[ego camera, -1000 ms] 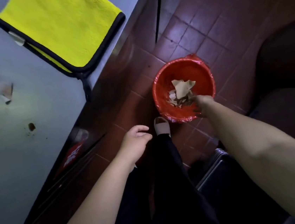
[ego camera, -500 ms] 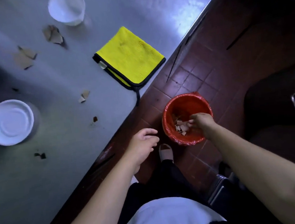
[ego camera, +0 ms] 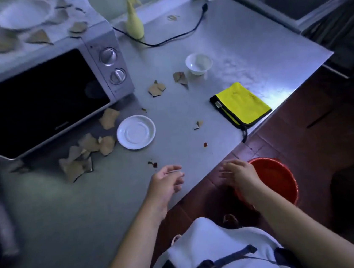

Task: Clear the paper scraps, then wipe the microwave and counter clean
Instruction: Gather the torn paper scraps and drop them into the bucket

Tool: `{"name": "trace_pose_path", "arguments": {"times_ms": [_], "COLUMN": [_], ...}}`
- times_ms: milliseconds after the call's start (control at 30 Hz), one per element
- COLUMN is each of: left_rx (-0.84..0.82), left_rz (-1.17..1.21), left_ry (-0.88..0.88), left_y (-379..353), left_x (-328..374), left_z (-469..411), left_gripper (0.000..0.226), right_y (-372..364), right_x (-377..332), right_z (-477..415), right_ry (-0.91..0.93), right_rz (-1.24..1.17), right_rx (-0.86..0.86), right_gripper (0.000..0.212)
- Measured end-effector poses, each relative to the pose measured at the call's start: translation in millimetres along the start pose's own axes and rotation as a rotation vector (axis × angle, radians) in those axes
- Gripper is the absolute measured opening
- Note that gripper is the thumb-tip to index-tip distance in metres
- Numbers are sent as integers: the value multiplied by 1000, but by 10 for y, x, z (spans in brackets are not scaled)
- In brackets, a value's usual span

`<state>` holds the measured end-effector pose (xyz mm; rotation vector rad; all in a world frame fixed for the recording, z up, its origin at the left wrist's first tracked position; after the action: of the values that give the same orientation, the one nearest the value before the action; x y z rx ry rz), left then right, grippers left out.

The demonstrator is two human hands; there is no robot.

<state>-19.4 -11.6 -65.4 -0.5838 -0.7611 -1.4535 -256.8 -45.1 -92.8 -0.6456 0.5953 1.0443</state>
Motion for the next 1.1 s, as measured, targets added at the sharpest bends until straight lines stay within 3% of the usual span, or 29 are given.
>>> {"name": "trace_pose_path", "arguments": {"times_ms": [133, 367, 600, 733, 900, 1000, 1100], "left_rx": [61, 147, 233, 266, 359, 401, 448], "left_rz": [71, 93, 121, 141, 175, 177, 163], "left_ry": [6, 1, 35, 60, 126, 170, 213], "left_y": [348, 712, 646, 508, 448, 392, 373], "left_x": [-105, -183, -3, 153, 192, 187, 194], "left_z": [103, 136, -25, -98, -254, -324, -350], "left_gripper": [14, 13, 12, 15, 16, 16, 16], "right_y": [-402, -585, -1409, -1643, -1695, -1749, -1945], "right_x": [-260, -564, -949, -905, -892, -968, -1284], "right_z": [3, -387, -1087, -1413, -1697, -1855, -2025], "right_ry": [79, 257, 577, 603, 600, 562, 660], "right_rz": [100, 426, 1359, 1631, 1650, 1585, 1536], "right_rx": [-31, 17, -299, -497, -645, -721, -701], "right_gripper": [12, 23, 49, 37, 6, 11, 16]}}
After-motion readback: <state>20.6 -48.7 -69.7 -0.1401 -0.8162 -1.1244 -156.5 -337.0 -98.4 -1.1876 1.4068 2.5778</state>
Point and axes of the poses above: each hand's wrist, its own z-axis away from the middle knuckle, its own y-axis out of the back of the hand, x = y × z, the point moved 10 cm from there along -z, towards the middle knuckle, and after that the axes turned 15 degrees about -z, right-handed, at the moved point
